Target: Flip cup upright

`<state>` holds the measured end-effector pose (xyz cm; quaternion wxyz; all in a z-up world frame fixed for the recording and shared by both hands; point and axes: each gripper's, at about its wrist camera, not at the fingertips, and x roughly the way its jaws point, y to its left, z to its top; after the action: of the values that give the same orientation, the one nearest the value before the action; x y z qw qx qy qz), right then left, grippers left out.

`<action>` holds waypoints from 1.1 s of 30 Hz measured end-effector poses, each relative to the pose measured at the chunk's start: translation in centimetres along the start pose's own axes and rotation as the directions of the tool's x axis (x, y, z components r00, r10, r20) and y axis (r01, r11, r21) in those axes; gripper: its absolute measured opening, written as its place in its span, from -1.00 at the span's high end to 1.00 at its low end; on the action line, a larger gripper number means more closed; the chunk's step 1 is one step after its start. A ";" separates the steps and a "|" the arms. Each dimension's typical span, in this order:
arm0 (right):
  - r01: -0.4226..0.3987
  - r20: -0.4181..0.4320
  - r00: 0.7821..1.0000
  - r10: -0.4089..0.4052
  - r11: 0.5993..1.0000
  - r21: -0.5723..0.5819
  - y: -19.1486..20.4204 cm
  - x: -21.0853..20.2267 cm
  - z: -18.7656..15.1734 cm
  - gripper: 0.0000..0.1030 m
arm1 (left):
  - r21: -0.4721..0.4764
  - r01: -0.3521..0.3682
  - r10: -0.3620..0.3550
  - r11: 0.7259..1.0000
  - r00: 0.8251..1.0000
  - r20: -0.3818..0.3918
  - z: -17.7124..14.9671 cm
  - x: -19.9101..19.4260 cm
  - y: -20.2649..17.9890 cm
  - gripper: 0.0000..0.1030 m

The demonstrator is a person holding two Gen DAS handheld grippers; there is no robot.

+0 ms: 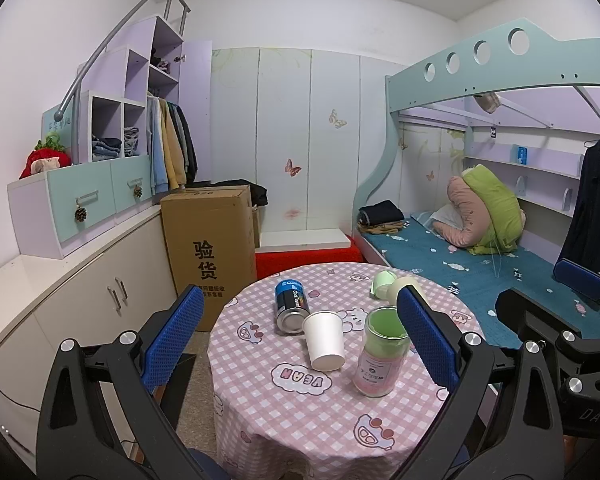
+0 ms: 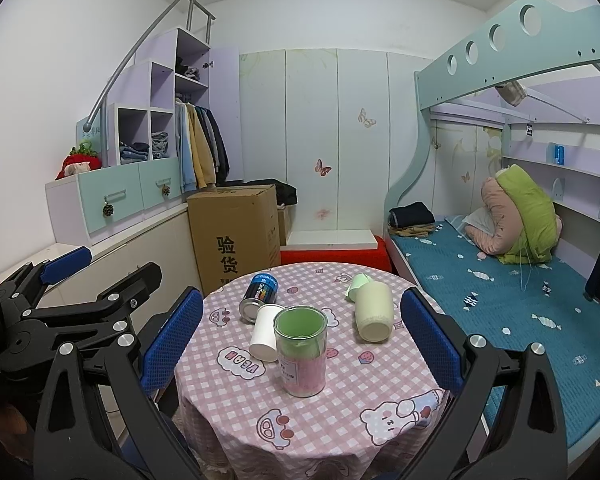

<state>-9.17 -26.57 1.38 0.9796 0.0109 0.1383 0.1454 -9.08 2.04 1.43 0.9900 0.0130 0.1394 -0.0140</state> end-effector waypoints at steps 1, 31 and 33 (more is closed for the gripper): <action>0.000 -0.001 1.000 0.000 1.000 0.001 0.0 0.1 0.0 -0.86 | 0.001 0.000 0.000 1.000 1.000 0.000 0.0 -0.1 0.0 -0.89; -0.002 -0.017 1.000 0.002 1.000 0.010 0.1 0.7 -1.0 -0.86 | 0.008 -0.014 0.014 1.000 1.000 0.014 -0.3 0.2 -0.2 -0.89; -0.002 -0.018 1.000 0.002 1.000 0.010 0.2 0.8 -1.0 -0.86 | 0.010 -0.014 0.014 1.000 1.000 0.012 -0.3 0.3 -0.2 -0.89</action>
<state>-8.76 -26.18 0.22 0.9781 0.0144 0.1480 0.1456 -8.91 1.83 1.07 0.9909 0.0190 0.1331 -0.0077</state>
